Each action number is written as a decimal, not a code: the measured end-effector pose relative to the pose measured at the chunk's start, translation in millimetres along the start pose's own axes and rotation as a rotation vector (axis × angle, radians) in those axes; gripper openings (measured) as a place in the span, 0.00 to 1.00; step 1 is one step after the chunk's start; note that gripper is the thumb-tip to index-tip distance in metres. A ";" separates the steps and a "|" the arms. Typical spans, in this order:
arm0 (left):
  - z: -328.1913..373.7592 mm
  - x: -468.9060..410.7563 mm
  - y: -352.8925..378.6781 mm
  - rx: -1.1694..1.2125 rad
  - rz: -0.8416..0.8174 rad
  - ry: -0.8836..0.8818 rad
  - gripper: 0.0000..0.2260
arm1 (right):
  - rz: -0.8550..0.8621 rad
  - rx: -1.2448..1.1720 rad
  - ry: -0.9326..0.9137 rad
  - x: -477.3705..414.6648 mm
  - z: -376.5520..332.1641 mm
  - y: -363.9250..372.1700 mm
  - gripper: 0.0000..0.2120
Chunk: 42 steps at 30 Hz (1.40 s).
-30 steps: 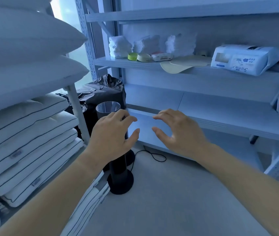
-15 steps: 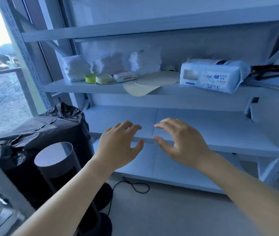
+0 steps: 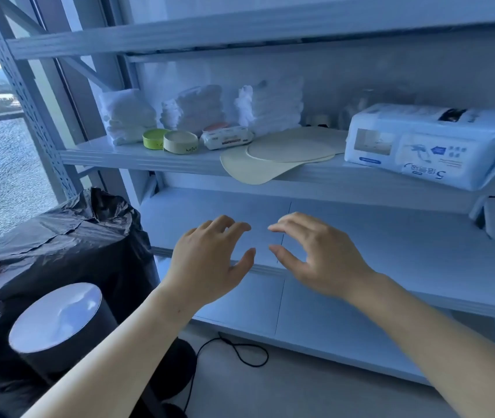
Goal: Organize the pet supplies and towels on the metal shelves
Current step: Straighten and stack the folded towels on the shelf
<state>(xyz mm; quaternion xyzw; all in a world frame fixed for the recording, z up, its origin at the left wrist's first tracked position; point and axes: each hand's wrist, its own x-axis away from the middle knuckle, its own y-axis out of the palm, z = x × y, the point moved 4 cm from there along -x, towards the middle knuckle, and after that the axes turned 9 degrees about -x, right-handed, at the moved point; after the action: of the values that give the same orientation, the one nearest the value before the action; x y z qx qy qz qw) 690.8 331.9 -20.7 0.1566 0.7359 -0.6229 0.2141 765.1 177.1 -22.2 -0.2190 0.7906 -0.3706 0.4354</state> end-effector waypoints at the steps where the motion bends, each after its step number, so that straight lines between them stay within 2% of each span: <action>1: -7.5 -8.1 7.4 -0.009 0.004 -0.004 0.22 | -0.005 0.002 -0.007 -12.2 5.9 5.9 0.24; 10: -104.4 -111.3 65.6 -0.059 0.022 -0.066 0.26 | -0.053 0.008 -0.083 -156.3 53.1 60.1 0.25; 15: -156.1 -162.3 93.6 -0.091 0.050 -0.088 0.24 | -0.045 0.002 -0.129 -229.4 73.8 87.6 0.25; 23: -219.9 -204.9 144.2 -0.127 -0.021 -0.172 0.18 | -0.141 -0.024 -0.171 -319.2 104.6 146.9 0.25; 31: -285.2 -258.2 173.0 -0.200 -0.043 -0.281 0.18 | -0.159 -0.057 -0.276 -423.4 127.3 184.8 0.22; 36: -315.2 -299.4 186.7 -0.223 0.014 -0.334 0.19 | -0.153 -0.045 -0.361 -479.6 143.3 197.1 0.18; 42: -345.2 -321.3 208.6 -0.229 0.027 -0.409 0.20 | -0.207 -0.053 -0.423 -523.8 150.0 223.6 0.18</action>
<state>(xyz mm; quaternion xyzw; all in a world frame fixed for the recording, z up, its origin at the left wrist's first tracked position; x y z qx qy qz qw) 1029.1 719.6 11.6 0.0115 0.7410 -0.5511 0.3835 1162.3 609.0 27.9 -0.3831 0.6645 -0.3385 0.5451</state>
